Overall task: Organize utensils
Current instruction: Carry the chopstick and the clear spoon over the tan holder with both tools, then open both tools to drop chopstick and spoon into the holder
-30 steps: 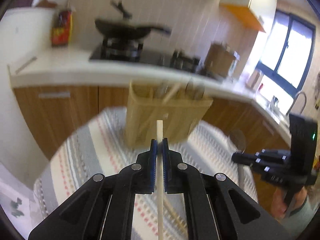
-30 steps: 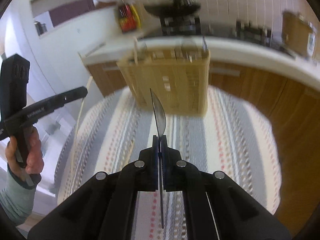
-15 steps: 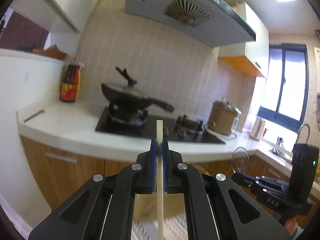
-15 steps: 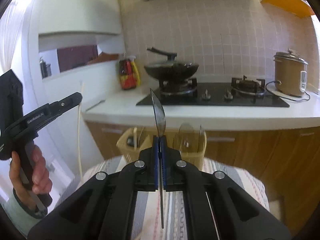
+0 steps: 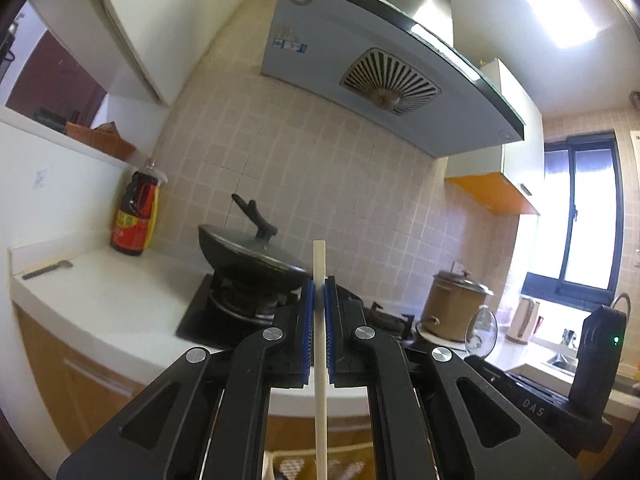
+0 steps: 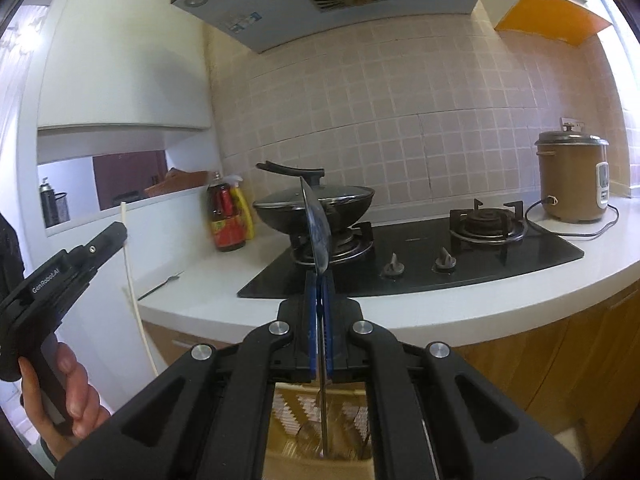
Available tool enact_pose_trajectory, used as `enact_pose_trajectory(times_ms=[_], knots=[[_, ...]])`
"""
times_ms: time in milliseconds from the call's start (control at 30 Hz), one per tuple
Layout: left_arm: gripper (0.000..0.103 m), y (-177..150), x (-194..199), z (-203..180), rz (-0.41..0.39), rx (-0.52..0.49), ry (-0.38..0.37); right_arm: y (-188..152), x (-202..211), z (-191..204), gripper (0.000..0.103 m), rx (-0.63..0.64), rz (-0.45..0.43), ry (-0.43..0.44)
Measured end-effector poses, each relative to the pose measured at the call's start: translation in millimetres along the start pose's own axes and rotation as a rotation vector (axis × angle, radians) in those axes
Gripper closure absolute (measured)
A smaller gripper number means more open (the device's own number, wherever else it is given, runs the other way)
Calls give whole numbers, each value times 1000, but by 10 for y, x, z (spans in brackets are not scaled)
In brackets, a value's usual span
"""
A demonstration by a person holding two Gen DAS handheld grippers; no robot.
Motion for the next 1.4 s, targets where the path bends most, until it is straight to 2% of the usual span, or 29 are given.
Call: enact_pose_trajectory(times_ms=[133,200,300,400,667,767,800,867,900,933,1200,1267,1400], knots=[[99,-172,-140,91,-5,-29,24,-183,-208,-74,101,21,0,-44],[99,-254,-183,159,-6,-8,28,-265,-260,-100,101,37,-6,-68],[99,-333,-207,219,-14,8,28,-359,-303,-136,101,40,-12,-80],[99,-380,-180,210,-41,-18,41,-434,-343,-153,101,50,-17,-86],[99,-645,-167,172,-15,-27,30,-604,-288,-108,101,102,-43,-109],[99,-686,-92,178,-8,-38,45,-638,-217,-127,99,119,-26,-112],[99,-691,-65,180,5,-28,40,-641,-194,-140,96,112,-22,-111],[94,-675,5,184,22,-4,35,-643,-122,-188,73,86,2,-97],[89,-657,38,176,22,2,36,-636,-89,-205,44,77,4,-97],[78,-637,75,167,21,5,36,-612,-22,-228,39,65,-8,-95],[75,-424,511,-60,44,-19,33,-470,494,-240,39,82,-2,-120],[68,-391,651,-106,67,-4,25,-482,644,-234,39,83,29,-124],[66,-420,881,-143,122,55,15,-620,842,-183,40,71,129,-97]])
Point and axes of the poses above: each gripper's, at about its wrist camera, not at the fingertips, and x roughly against the way its jaws point, z to its left, y to its top, the point moved 9 cm from there along -x, roughly the way its jaws point, and after that the axes turned 11 degrees about -y, right-handed, at the moved point
